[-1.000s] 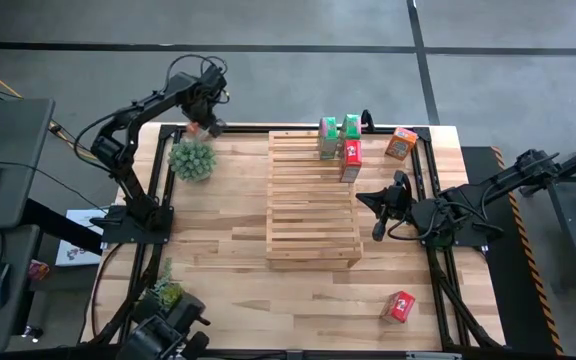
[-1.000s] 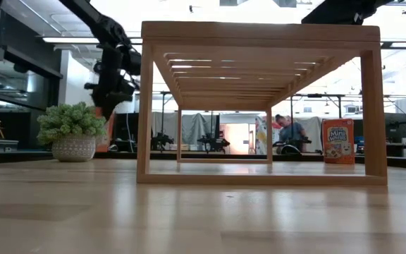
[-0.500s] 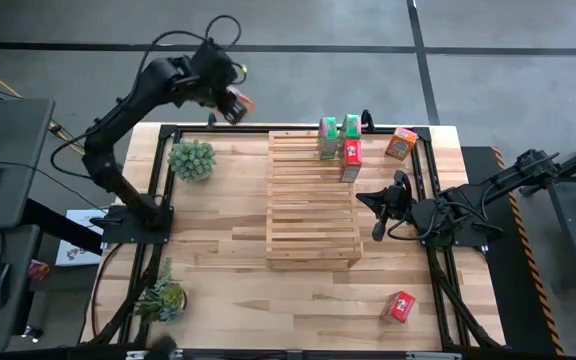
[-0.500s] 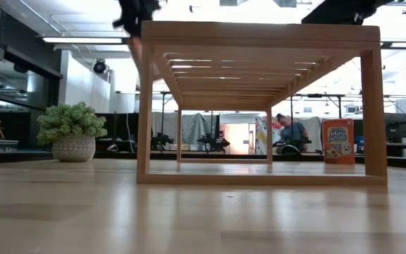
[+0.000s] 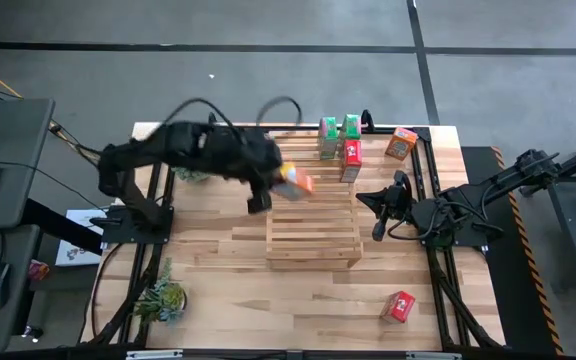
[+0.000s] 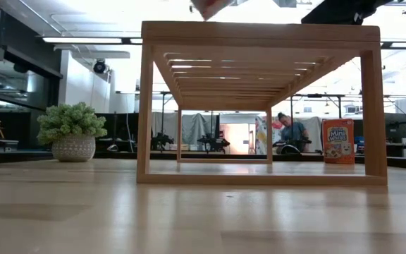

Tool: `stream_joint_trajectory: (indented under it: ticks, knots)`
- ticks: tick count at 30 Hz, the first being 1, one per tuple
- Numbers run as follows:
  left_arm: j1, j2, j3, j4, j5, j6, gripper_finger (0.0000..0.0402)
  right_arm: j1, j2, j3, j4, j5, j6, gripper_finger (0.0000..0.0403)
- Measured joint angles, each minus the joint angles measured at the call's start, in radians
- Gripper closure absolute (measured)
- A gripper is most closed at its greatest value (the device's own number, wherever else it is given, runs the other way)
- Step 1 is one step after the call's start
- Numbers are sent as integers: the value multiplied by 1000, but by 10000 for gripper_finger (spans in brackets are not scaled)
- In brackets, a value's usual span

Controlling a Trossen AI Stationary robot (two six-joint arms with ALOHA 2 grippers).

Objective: Stack cereal on shelf
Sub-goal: Put the left orange cereal box on the shelf

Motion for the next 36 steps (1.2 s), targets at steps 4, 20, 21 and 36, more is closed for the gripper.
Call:
stream_joint_trajectory:
  ticks: [4, 20, 21, 36]
  knots:
    - [-61, 97, 59, 3, 5, 33, 286, 0, 0, 0, 16, 0, 14, 402]
    - [-95, 293, 91, 166, 4, 244, 263, 0, 0, 0, 20, 67, 10, 402]
    - [-92, 293, 91, 175, 4, 250, 261, 0, 0, 0, 21, 67, 10, 402]
    - [-70, 292, 81, 172, 4, 243, 216, 0, 0, 0, 27, 67, 11, 402]
